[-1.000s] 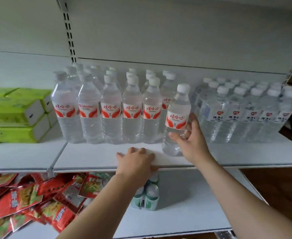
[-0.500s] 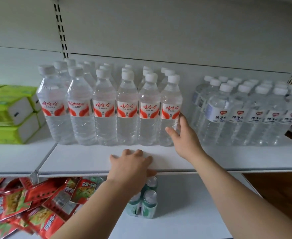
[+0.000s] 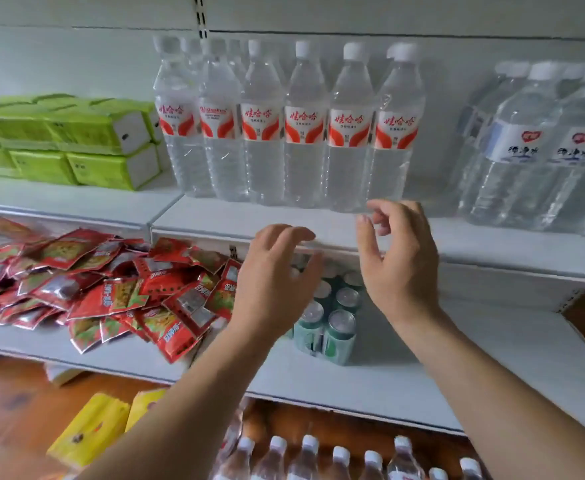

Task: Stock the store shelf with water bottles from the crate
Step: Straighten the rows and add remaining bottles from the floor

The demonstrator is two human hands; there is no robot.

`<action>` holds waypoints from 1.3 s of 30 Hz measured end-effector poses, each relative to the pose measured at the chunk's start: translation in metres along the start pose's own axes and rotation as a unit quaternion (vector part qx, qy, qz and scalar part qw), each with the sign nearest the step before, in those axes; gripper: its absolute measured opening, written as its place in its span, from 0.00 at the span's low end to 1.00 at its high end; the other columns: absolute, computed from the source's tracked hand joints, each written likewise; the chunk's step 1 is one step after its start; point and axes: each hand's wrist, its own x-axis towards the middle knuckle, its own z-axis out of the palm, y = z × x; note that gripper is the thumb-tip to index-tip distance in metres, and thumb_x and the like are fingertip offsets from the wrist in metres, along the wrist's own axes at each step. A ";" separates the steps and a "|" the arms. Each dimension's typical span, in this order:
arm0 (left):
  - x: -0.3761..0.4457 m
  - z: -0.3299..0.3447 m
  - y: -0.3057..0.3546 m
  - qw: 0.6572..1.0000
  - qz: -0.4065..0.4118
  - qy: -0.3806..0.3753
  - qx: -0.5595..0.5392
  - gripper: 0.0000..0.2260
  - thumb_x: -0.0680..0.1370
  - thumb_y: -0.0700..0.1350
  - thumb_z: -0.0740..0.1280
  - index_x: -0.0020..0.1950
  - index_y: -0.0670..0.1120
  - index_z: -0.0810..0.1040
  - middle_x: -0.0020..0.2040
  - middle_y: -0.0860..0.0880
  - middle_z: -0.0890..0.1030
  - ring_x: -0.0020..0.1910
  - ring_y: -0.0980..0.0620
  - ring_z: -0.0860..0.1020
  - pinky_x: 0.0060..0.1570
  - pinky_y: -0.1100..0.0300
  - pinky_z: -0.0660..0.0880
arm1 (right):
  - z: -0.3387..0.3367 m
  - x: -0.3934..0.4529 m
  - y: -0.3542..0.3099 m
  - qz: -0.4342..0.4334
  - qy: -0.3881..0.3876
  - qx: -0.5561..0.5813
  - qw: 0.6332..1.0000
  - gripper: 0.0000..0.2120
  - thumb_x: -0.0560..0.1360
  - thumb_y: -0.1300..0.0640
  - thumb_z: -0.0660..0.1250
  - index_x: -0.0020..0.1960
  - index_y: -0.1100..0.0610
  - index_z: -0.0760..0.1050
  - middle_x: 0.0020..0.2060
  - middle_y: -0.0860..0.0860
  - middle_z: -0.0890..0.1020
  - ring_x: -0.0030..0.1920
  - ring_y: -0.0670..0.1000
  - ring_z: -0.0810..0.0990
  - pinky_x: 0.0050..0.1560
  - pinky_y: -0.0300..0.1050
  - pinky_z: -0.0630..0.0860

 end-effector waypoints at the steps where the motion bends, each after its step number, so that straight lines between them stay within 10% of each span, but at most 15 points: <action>1: -0.015 -0.004 -0.003 1.000 -0.016 0.024 -0.008 0.10 0.76 0.48 0.70 0.55 0.47 0.80 0.52 0.53 0.81 0.52 0.52 0.78 0.51 0.60 0.74 | 0.001 -0.014 -0.011 -0.004 -0.015 0.026 1.000 0.10 0.79 0.58 0.67 0.55 0.63 0.78 0.46 0.55 0.78 0.42 0.51 0.77 0.47 0.40 0.74; 5: -0.071 -0.021 -0.034 0.993 -0.100 0.036 -0.054 0.05 0.78 0.46 0.70 0.52 0.48 0.79 0.44 0.56 0.82 0.41 0.59 0.78 0.41 0.69 0.72 | 0.014 -0.075 -0.038 0.015 -0.089 0.065 0.994 0.08 0.78 0.57 0.68 0.53 0.61 0.79 0.42 0.52 0.78 0.38 0.51 0.77 0.41 0.43 0.76; 8: -0.121 -0.028 -0.087 0.969 -0.240 -0.044 -0.039 0.06 0.79 0.48 0.67 0.45 0.47 0.78 0.38 0.52 0.82 0.39 0.54 0.80 0.41 0.58 0.76 | 0.023 -0.133 -0.048 0.055 -0.216 0.027 0.974 0.11 0.78 0.51 0.65 0.56 0.57 0.77 0.43 0.49 0.78 0.41 0.52 0.78 0.39 0.46 0.76; 17: -0.243 -0.016 -0.193 0.812 -0.392 -0.420 0.098 0.13 0.82 0.45 0.59 0.64 0.45 0.77 0.63 0.44 0.80 0.63 0.42 0.77 0.56 0.56 0.72 | 0.071 -0.255 -0.100 0.205 -0.590 -0.074 0.778 0.21 0.82 0.42 0.58 0.72 0.48 0.67 0.67 0.47 0.75 0.67 0.51 0.70 0.66 0.47 0.69; 22: -0.257 -0.018 -0.218 0.790 -0.429 -0.433 0.068 0.23 0.80 0.45 0.62 0.75 0.46 0.66 0.69 0.46 0.75 0.67 0.44 0.74 0.60 0.54 0.73 | 0.110 -0.292 -0.112 0.275 -0.633 -0.074 0.720 0.24 0.82 0.41 0.58 0.75 0.48 0.63 0.68 0.51 0.73 0.66 0.53 0.72 0.66 0.52 0.74; 33: -0.254 0.024 -0.229 0.788 -0.407 -0.451 0.100 0.17 0.80 0.47 0.62 0.67 0.43 0.68 0.63 0.43 0.78 0.61 0.42 0.77 0.58 0.51 0.74 | 0.173 -0.336 -0.086 0.380 -0.669 -0.149 0.621 0.35 0.77 0.52 0.68 0.77 0.45 0.53 0.58 0.54 0.79 0.56 0.57 0.80 0.55 0.54 0.78; 39: -0.260 0.033 -0.239 0.782 -0.398 -0.462 0.131 0.25 0.75 0.49 0.71 0.67 0.45 0.65 0.61 0.44 0.79 0.60 0.43 0.78 0.56 0.51 0.76 | 0.172 -0.337 -0.075 0.430 -0.637 -0.071 0.636 0.22 0.79 0.49 0.64 0.72 0.47 0.66 0.61 0.51 0.80 0.60 0.55 0.79 0.60 0.53 0.77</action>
